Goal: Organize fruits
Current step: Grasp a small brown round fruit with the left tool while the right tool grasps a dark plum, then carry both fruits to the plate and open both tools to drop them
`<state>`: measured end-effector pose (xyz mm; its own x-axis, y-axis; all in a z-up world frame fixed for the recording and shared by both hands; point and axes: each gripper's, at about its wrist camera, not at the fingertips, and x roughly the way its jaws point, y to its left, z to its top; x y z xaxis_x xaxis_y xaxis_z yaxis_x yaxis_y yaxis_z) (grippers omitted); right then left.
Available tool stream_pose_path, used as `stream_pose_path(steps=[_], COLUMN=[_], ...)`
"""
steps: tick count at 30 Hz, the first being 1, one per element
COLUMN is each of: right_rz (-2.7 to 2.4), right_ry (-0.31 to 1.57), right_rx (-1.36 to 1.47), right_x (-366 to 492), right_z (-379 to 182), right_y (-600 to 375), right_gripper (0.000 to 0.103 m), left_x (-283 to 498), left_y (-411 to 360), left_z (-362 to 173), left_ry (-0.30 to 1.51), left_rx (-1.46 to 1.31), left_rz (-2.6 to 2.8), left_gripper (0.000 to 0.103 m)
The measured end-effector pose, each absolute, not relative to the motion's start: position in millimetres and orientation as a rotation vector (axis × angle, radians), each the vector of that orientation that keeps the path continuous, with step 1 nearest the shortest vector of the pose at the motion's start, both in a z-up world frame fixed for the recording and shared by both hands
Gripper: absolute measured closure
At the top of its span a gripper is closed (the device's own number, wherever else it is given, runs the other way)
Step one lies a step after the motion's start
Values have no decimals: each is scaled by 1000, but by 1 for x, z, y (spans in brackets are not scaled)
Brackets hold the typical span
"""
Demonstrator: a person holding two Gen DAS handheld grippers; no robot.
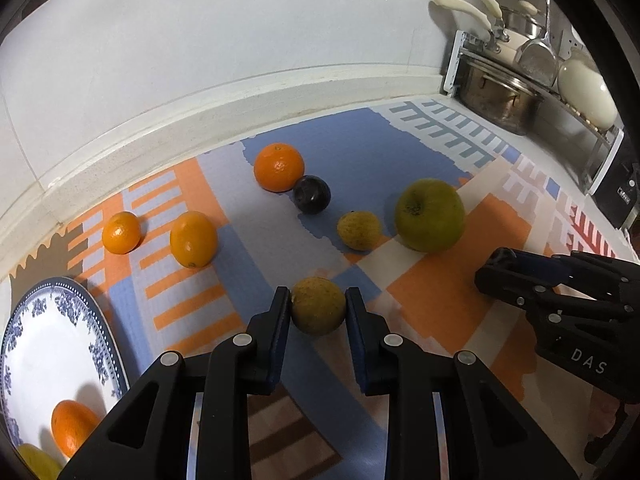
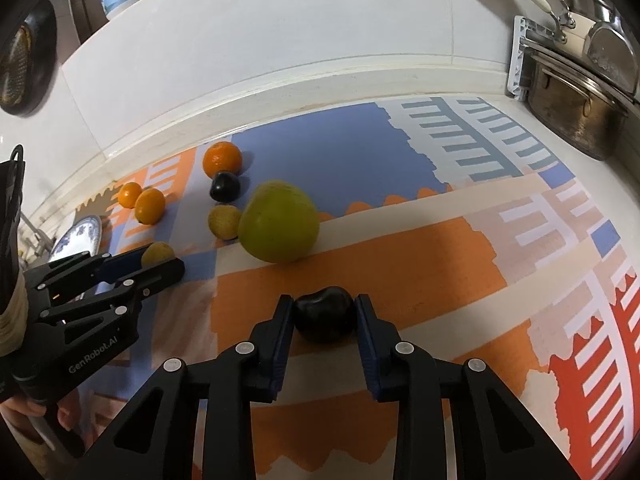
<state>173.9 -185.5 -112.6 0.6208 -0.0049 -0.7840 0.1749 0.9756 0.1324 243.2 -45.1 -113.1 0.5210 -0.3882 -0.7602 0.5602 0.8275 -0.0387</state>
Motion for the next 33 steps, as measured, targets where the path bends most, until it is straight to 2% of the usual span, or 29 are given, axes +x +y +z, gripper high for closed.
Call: stream_pose_path(steps=[33], right_rz=[227], right_ry=[685], right_rx=[108], right_x=[157], right_z=[-22], right_y=[-98], right_gripper=[71], left_x=[174], left_y=[54], left_z=[-18], left_ry=[610], left_rx=[67], left_rz=[-369], left_gripper=[76])
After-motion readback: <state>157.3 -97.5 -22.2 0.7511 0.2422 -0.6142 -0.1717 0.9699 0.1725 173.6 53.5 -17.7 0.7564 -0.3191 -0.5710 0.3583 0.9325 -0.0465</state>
